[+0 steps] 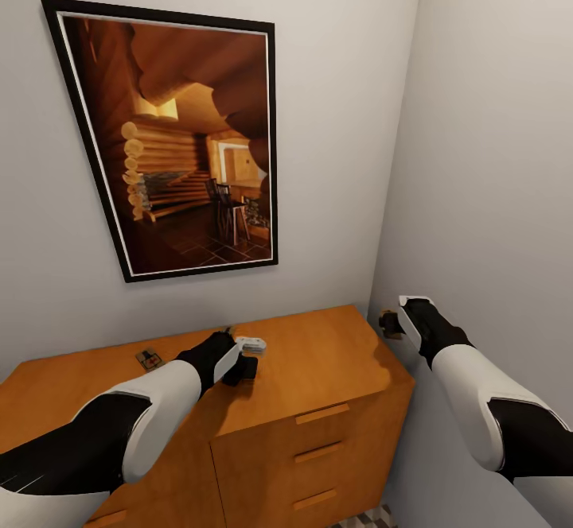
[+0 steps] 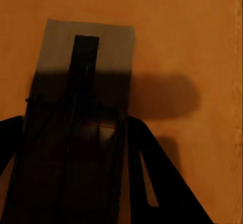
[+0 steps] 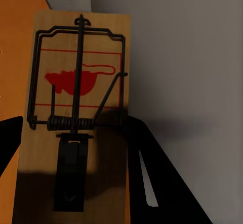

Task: Take the four mousetraps from the cabinet in the bathroom and place them on the bathroom floor. Make sure all four end up on the same floor surface, and ensure that at least two of them are either under or directly next to the same bathroom sink.

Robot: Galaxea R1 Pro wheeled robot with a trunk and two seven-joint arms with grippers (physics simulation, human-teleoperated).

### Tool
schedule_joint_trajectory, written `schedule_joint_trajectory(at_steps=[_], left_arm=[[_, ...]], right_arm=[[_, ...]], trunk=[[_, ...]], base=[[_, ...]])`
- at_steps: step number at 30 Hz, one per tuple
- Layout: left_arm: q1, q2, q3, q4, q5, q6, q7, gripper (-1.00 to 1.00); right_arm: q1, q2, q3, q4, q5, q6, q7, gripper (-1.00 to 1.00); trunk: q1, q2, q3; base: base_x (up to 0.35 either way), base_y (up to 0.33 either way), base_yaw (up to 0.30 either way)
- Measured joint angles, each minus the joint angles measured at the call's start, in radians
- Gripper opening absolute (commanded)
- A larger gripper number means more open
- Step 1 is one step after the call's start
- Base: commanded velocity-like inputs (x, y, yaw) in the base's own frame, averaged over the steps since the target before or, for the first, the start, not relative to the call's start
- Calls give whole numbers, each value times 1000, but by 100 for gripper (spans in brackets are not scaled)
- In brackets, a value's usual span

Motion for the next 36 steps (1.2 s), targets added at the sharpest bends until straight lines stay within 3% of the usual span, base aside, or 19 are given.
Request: schedule_joint_trajectory(at_steps=[4, 8, 14, 36], left_arm=[[0, 0, 3, -133, 6, 43, -4, -100], [0, 0, 4, -289, 9, 149, -2, -100], [0, 0, 2, -388, 9, 203, -2, -100], [0, 0, 6, -428, 9, 236, 1, -100]], right_arm=[[0, -2, 0, 0, 0, -1, 0, -100], [0, -3, 0, 0, 0, -1, 0, -100], [0, 1, 0, 0, -1, 0, 0, -100], [0, 4, 9, 0, -3, -1, 0, -100]], trunk=[[0, 0, 0], [0, 0, 0], [0, 0, 0], [0, 0, 0]], base=[[0, 0, 0], [0, 0, 0], [0, 0, 0], [-7, 0, 0]])
